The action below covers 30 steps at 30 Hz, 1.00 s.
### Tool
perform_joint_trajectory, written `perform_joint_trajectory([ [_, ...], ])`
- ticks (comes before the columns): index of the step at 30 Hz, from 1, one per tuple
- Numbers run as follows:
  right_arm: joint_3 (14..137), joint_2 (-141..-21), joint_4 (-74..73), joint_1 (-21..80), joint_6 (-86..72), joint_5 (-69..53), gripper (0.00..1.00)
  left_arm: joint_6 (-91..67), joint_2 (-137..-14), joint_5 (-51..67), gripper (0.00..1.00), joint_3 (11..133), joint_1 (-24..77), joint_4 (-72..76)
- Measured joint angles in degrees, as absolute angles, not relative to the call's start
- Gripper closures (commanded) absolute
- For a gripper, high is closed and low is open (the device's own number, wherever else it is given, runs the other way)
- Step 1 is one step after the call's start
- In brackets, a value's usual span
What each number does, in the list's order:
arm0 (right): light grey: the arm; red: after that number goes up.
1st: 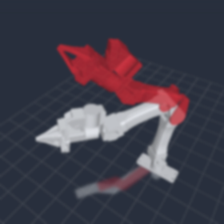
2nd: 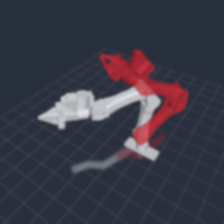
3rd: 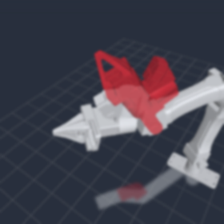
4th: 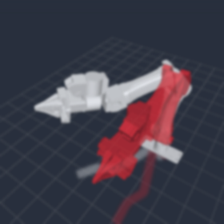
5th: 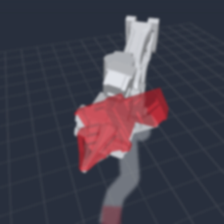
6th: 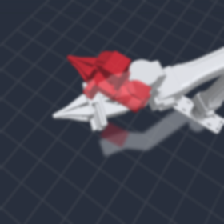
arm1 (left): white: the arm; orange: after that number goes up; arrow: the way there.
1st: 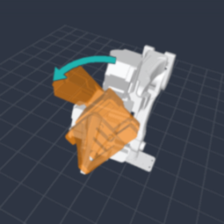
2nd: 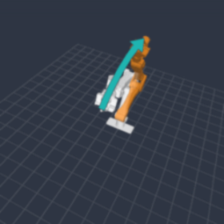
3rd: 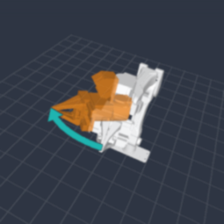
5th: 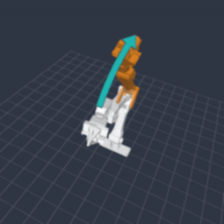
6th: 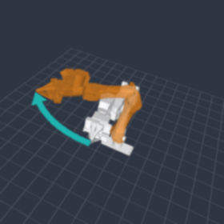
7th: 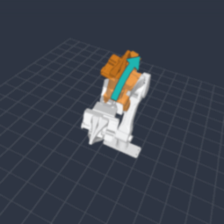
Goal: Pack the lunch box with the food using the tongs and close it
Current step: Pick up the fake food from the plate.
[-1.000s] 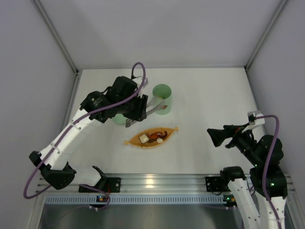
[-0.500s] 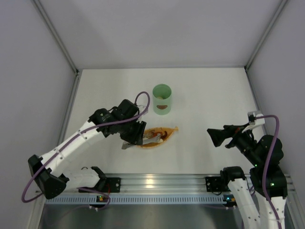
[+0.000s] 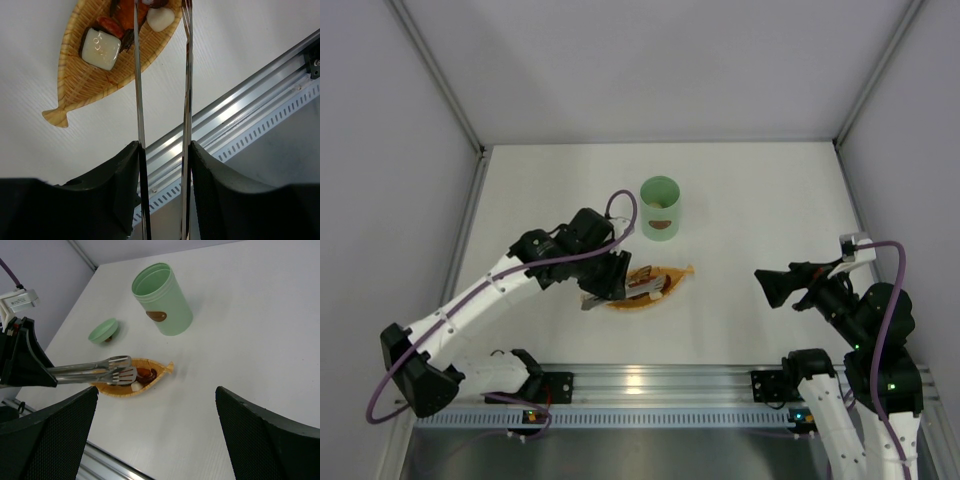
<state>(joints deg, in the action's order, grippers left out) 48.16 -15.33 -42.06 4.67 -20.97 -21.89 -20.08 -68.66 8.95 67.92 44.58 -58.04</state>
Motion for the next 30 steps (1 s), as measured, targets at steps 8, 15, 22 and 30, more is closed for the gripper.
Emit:
perform_joint_trajectory([
  [8, 48.2, -15.3, -42.1, 4.7, -21.0, -21.9, 0.00, -20.4, -70.1, 7.6, 0.52, 67.8, 44.6, -56.6],
  [15, 48.1, -15.1, -42.2, 4.7, -21.0, -21.6, 0.00, -20.4, -70.1, 7.4, 0.52, 67.6, 44.6, -56.6],
  [22, 48.1, -15.0, -42.9, 4.7, -21.0, -21.5, 0.00, -20.4, -71.5, 7.7, 0.53, 67.2, 44.6, -56.5],
  [30, 48.1, -15.0, -42.9, 4.7, -20.9, -21.4, 0.01, -20.4, -71.8, 8.2, 0.53, 67.2, 44.7, -56.5],
])
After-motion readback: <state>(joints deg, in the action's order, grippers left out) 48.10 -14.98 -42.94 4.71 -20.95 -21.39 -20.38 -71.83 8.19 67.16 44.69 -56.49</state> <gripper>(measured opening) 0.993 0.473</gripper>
